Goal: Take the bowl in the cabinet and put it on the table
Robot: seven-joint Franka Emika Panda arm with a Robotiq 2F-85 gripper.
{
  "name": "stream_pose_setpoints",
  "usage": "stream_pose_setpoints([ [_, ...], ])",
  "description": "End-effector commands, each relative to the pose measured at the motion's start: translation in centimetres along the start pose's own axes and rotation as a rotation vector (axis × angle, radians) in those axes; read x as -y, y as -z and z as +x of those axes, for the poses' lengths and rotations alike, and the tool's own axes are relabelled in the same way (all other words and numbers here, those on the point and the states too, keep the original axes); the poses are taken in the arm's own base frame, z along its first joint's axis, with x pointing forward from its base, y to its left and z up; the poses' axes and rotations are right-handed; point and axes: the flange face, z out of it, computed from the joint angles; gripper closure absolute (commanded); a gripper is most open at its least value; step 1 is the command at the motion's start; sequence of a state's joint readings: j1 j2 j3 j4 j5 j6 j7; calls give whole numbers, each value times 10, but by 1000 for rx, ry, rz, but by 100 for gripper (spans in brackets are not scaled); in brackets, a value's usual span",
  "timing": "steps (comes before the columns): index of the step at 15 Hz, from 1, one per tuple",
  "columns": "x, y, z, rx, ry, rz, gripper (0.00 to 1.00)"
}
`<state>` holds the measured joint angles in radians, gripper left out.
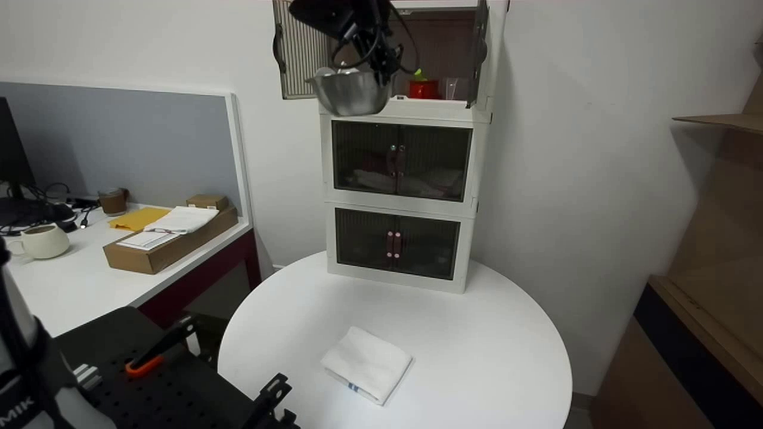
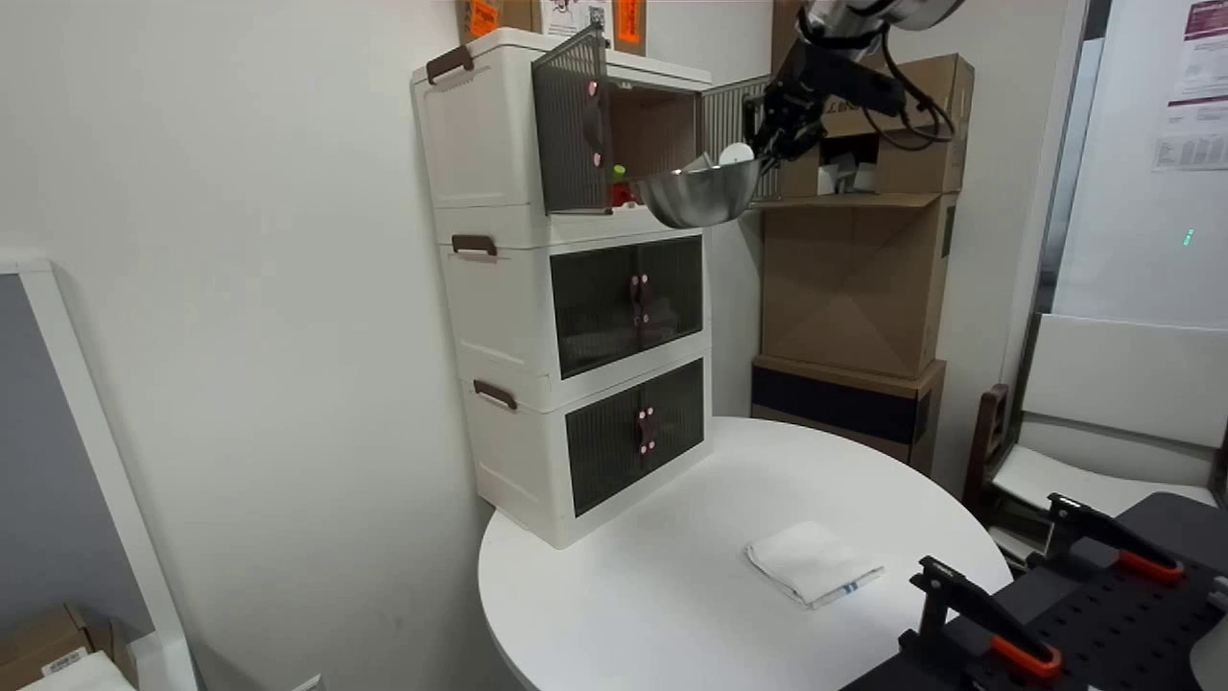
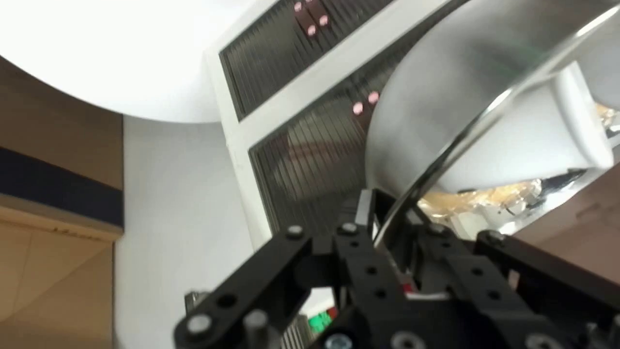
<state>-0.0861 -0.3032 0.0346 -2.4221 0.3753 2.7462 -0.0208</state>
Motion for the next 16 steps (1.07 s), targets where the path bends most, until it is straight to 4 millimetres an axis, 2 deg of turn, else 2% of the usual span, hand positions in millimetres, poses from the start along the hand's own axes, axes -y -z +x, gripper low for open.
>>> stream_pose_setpoints([
  [1, -15, -18, -80, 110, 124, 60, 98],
  [4, -35, -67, -130, 221, 215, 38, 98],
  [7, -68, -104, -153, 245, 267, -43, 98],
  [10, -110, -130, -157, 256, 262, -119, 98],
  [12, -133, -141, -154, 259, 243, -149, 98],
  [16, -155, -156, -140, 243, 194, -114, 98],
])
